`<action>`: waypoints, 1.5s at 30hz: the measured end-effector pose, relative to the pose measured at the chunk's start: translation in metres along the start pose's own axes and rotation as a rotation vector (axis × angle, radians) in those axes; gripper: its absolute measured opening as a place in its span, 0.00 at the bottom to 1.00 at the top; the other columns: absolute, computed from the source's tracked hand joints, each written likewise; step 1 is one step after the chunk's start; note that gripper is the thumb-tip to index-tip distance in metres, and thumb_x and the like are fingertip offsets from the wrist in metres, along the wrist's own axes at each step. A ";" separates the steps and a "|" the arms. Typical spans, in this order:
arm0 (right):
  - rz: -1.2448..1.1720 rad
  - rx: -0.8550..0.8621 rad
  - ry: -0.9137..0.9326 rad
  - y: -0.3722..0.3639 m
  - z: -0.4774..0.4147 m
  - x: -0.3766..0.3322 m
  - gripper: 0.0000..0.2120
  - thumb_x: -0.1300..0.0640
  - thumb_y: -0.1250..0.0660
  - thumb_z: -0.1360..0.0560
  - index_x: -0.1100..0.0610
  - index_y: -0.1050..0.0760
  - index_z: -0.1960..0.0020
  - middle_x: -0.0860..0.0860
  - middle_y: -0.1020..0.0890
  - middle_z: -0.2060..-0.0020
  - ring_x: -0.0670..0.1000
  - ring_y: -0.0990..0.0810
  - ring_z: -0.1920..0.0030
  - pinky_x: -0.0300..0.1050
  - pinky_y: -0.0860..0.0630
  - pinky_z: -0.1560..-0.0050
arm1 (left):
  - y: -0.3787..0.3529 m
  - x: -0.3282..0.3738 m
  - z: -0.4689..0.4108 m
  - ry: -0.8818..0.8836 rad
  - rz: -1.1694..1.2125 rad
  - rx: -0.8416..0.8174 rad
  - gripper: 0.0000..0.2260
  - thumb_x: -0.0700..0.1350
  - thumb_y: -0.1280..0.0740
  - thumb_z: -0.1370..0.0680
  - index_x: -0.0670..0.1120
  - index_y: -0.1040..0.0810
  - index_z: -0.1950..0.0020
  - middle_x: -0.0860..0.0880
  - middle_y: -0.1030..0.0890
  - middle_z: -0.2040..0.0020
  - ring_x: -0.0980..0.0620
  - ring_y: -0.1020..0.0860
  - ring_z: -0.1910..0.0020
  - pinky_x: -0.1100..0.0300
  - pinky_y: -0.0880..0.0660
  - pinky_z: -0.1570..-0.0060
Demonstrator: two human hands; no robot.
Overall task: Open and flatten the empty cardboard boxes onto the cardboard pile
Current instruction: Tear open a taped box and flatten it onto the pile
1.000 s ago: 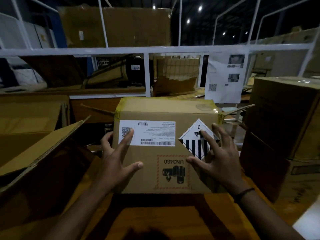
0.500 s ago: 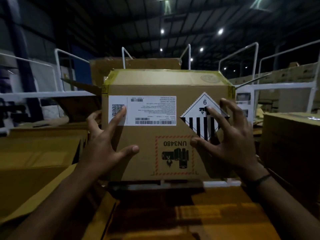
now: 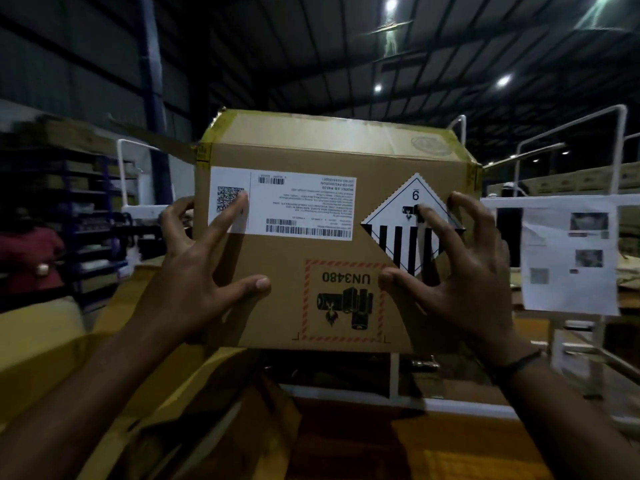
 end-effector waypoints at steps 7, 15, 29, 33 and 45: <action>-0.120 0.006 0.041 -0.060 -0.011 -0.074 0.44 0.25 0.34 0.29 0.52 0.30 0.23 0.62 0.36 0.24 0.62 0.36 0.24 0.70 0.29 0.34 | 0.072 -0.064 0.017 0.032 -0.140 0.029 0.46 0.66 0.28 0.37 0.65 0.40 0.20 0.45 0.49 0.21 0.37 0.43 0.22 0.36 0.29 0.34; -0.255 -0.067 0.037 -0.125 -0.007 -0.153 0.45 0.24 0.34 0.30 0.49 0.32 0.23 0.60 0.39 0.23 0.62 0.37 0.24 0.69 0.31 0.34 | 0.129 -0.127 0.046 0.133 -0.268 0.035 0.46 0.64 0.26 0.37 0.67 0.40 0.20 0.47 0.51 0.20 0.37 0.43 0.22 0.35 0.27 0.37; -0.285 -0.406 0.199 -0.237 0.001 -0.230 0.53 0.20 0.38 0.35 0.47 0.42 0.18 0.57 0.49 0.18 0.67 0.44 0.22 0.72 0.37 0.30 | 0.170 -0.248 0.056 0.238 -0.366 -0.035 0.45 0.64 0.26 0.35 0.65 0.39 0.20 0.46 0.51 0.20 0.39 0.44 0.21 0.40 0.32 0.30; -0.255 -0.522 0.252 -0.272 0.006 -0.239 0.57 0.18 0.39 0.38 0.46 0.45 0.17 0.56 0.53 0.17 0.68 0.43 0.22 0.71 0.37 0.31 | 0.169 -0.291 0.049 0.254 -0.356 -0.102 0.45 0.64 0.26 0.34 0.66 0.41 0.20 0.48 0.51 0.21 0.39 0.45 0.21 0.39 0.32 0.30; -0.214 -0.759 0.307 -0.328 0.017 -0.283 0.61 0.18 0.37 0.41 0.43 0.53 0.16 0.51 0.62 0.17 0.69 0.51 0.20 0.69 0.45 0.28 | 0.168 -0.393 0.068 0.311 -0.264 -0.164 0.44 0.64 0.25 0.34 0.70 0.41 0.21 0.49 0.51 0.20 0.41 0.46 0.20 0.43 0.37 0.25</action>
Point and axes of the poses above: each hand's wrist, its own z-axis away from the middle knuckle, its own y-axis out of the back of the hand, x = y × z, the point moved 2 cm from there along -z, towards the middle knuckle
